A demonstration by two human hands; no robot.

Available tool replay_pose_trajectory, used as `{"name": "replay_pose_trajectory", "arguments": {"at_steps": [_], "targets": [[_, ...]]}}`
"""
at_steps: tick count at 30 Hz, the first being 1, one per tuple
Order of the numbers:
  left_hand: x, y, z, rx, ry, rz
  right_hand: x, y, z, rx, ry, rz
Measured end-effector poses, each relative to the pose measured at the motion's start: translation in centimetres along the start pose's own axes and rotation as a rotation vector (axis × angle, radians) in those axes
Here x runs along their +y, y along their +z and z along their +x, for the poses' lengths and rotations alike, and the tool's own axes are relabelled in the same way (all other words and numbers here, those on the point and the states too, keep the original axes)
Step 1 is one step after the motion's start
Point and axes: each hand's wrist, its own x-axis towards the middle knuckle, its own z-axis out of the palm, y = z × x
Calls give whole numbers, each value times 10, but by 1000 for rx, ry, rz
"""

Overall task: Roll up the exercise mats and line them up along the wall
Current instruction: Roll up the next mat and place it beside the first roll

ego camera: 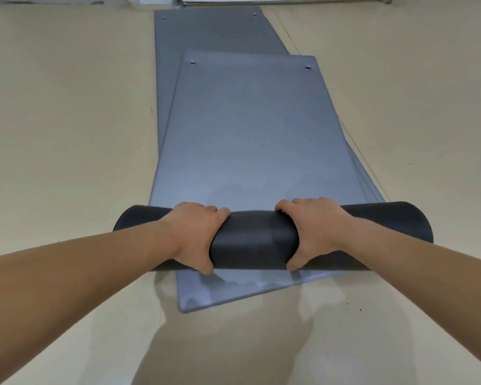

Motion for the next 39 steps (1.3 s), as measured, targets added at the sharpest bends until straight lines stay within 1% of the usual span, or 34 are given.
{"name": "replay_pose_trajectory", "arguments": {"at_steps": [2, 5, 6, 7, 8, 10, 12, 14, 16, 17, 18, 19, 20, 22, 24, 26, 29, 31, 33, 35, 37, 39], "targets": [[10, -5, -11, -93, 40, -97, 7, -5, -10, -166, -6, 100], [21, -11, -18, -349, 20, -321, 19, -2, -18, -470, 23, 324], [23, -10, -18, -442, 1, -383, 20, 3, -18, -544, 22, 368], [24, -5, -16, -507, -6, -421, 21, 10, -18, -577, 16, 393], [24, 0, -14, -538, -1, -440, 21, 16, -17, -574, 11, 411], [19, 4, -11, -539, 2, -475, 22, 22, -13, -512, 7, 435], [6, -4, -9, -457, -40, -494, 27, 17, -8, -408, -2, 406], [-6, -18, -14, -285, -77, -395, 34, 6, -2, -310, 3, 396], [-9, -30, -27, -40, -123, -219, 42, -2, 6, -233, 33, 403], [-4, -32, -36, 73, -141, -138, 45, -3, 10, -218, 53, 404], [6, -31, -45, 153, -133, -68, 46, -3, 13, -220, 73, 406], [18, -27, -56, 182, -106, -27, 47, -3, 16, -235, 82, 404], [33, -19, -66, 166, -69, -5, 47, -2, 19, -258, 80, 400], [60, 7, -84, 77, -28, 68, 45, -2, 25, -291, 83, 398], [69, 35, -89, 11, -52, 170, 43, -5, 28, -268, 113, 407], [64, 54, -88, -7, -50, 251, 37, -13, 27, -203, 135, 379], [50, 57, -71, 62, -49, 275, 10, -31, 11, -37, 115, 161], [41, 50, -53, 87, -58, 228, -16, -39, -5, 18, 49, 37], [26, 36, -38, 117, -45, 107, -40, -38, -19, -15, 18, -25], [5, 18, -26, 112, -25, 3, -55, -29, -23, -8, 58, -145], [-18, 2, -17, 72, -17, -103, -65, -12, -20, -1, 133, -262], [-36, -5, -11, 55, -23, -230, -69, 2, -11, -18, 192, -321]]}}
